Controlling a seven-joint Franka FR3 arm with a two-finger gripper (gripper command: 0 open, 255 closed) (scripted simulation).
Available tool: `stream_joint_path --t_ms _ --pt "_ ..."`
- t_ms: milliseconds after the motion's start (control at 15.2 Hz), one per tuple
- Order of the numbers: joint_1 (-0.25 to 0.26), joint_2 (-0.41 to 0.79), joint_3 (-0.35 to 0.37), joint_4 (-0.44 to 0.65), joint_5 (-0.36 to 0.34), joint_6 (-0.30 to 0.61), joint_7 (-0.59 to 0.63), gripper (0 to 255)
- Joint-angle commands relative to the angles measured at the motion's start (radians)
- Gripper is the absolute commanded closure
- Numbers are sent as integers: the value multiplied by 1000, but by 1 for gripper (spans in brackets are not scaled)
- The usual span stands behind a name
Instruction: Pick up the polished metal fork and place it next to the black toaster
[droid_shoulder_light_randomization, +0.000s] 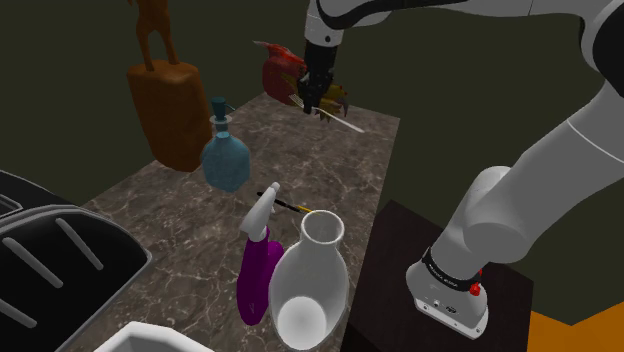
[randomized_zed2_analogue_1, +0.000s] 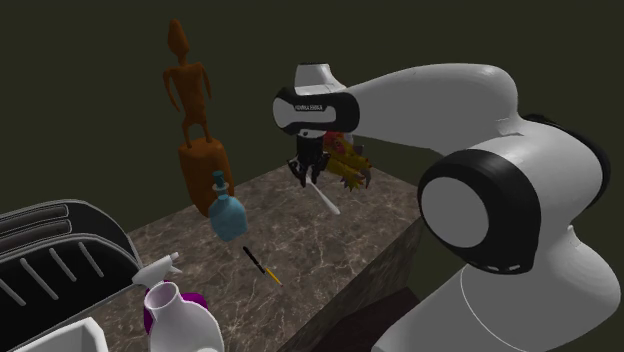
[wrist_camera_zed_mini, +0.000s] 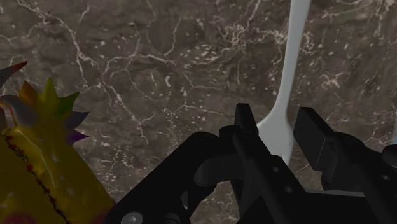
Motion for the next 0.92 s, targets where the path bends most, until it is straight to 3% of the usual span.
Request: stream_joint_path --t_ms 0,858 --pt "0 -2 0 24 0 -26 0 255" --pt "1 12 1 214 0 -202 3 255"
